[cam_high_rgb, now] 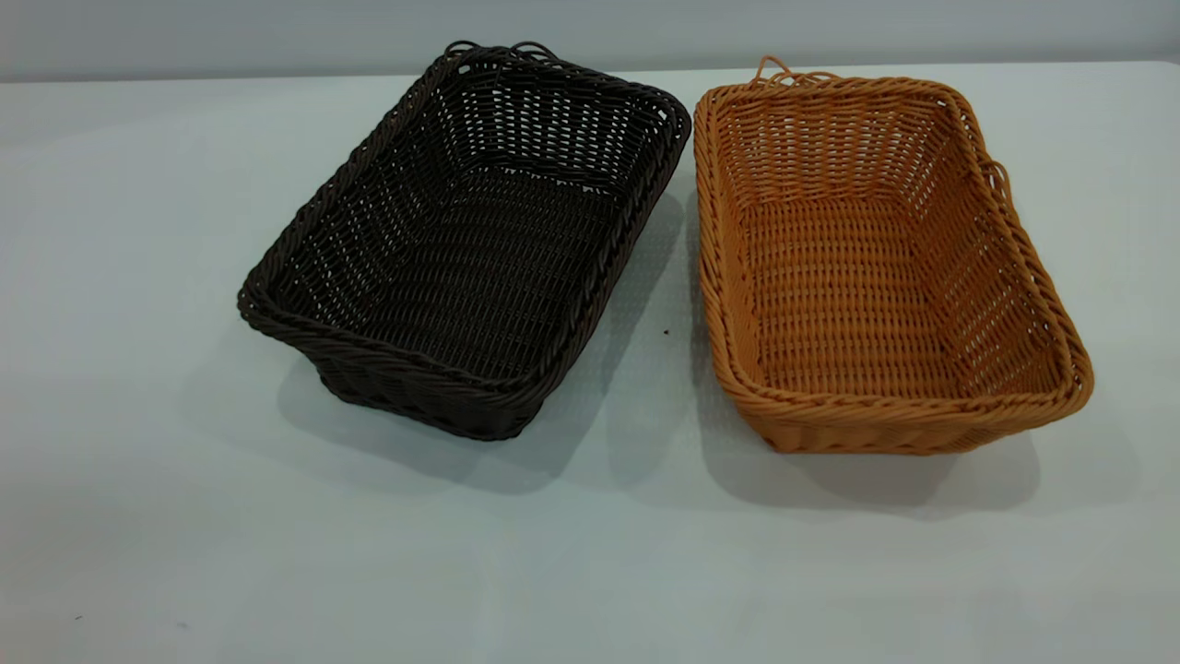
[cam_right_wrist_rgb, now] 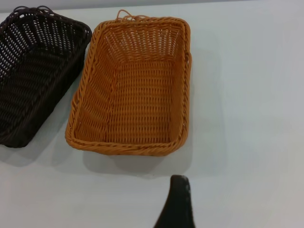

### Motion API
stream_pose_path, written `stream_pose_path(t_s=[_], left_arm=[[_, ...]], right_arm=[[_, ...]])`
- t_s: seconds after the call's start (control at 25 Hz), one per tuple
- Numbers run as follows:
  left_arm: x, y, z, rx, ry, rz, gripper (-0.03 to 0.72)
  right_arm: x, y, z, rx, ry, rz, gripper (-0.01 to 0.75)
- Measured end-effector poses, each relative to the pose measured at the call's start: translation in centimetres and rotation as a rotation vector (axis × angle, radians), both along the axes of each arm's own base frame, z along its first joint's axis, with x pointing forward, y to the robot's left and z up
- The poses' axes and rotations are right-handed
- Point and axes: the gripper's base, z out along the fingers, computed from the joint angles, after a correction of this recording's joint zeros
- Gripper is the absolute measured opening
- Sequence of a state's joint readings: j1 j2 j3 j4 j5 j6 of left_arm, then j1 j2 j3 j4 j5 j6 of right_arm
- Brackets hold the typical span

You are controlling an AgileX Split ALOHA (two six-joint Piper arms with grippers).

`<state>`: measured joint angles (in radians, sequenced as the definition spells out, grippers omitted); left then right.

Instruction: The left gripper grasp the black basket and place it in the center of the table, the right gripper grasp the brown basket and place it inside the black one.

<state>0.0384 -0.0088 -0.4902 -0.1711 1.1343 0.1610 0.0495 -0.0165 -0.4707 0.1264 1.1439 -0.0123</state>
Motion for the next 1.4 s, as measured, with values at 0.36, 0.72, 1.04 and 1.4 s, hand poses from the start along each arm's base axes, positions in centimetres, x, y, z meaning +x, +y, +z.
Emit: stream_pose_path(t_s=[0.36, 0.72, 1.04, 1.4], left_arm=[[0.0, 0.0, 0.0, 0.0, 0.0, 0.0, 0.509], [0.0, 0.0, 0.0, -0.001, -0.001, 0.001, 0.509], [0.0, 0.0, 0.0, -0.002, -0.001, 0.001, 0.509], [1.0, 0.0, 1.8, -0.043, 0.02, 0.035, 0.509]], right_arm=[[0.0, 0.0, 0.0, 0.0, 0.0, 0.0, 0.581], [0.0, 0.0, 0.0, 0.0, 0.0, 0.0, 0.581], [0.0, 0.0, 0.0, 0.002, 0.0, 0.001, 0.581], [-0.2, 0.4, 0.7, 0.106, -0.017, -0.016, 0.568]])
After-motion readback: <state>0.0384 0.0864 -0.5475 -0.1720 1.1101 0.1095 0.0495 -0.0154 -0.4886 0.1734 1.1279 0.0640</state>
